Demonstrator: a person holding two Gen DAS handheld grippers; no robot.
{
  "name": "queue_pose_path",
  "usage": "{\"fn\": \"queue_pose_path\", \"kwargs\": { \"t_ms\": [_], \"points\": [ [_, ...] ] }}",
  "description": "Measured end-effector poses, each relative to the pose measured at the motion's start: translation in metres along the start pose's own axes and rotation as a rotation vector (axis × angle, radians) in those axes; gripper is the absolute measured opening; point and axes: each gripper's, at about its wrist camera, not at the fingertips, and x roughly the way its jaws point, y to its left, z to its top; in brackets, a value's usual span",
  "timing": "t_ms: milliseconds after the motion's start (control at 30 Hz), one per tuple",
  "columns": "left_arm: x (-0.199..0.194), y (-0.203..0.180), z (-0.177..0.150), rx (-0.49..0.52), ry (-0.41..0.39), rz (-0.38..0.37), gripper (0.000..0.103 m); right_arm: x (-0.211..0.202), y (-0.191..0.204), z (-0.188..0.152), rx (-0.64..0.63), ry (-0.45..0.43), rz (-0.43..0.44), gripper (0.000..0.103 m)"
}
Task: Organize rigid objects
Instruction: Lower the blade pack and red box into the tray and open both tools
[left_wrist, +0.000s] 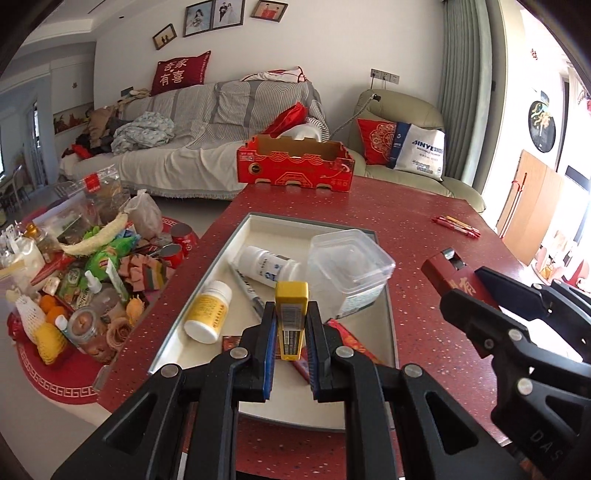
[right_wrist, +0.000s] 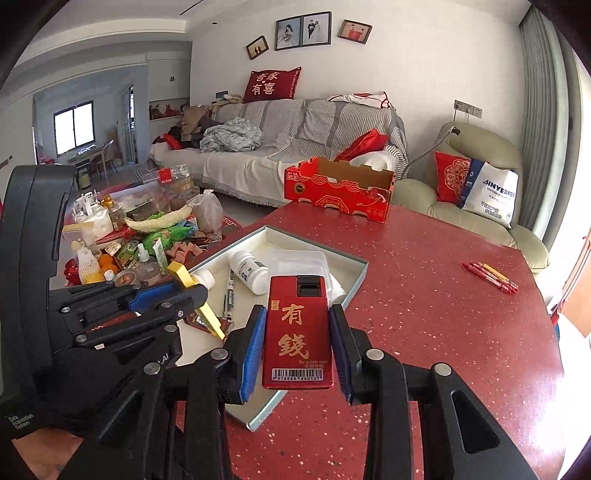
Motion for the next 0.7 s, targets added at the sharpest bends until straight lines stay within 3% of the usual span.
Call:
{"fn": "queue_pose_path", "kwargs": {
  "t_ms": [233,700],
  "points": [
    [0.023,0.044,0.003,-0.039,0.063,0.024,0.015,0.034,0.018,0.003,-0.009,0.058,0.03,0.036],
    [0.03,0.028,0.027,0.02,0.048,-0.006,0.015,0.049,0.025,0.014,-0.022,0.062,0.033,0.036]
  ]
}}
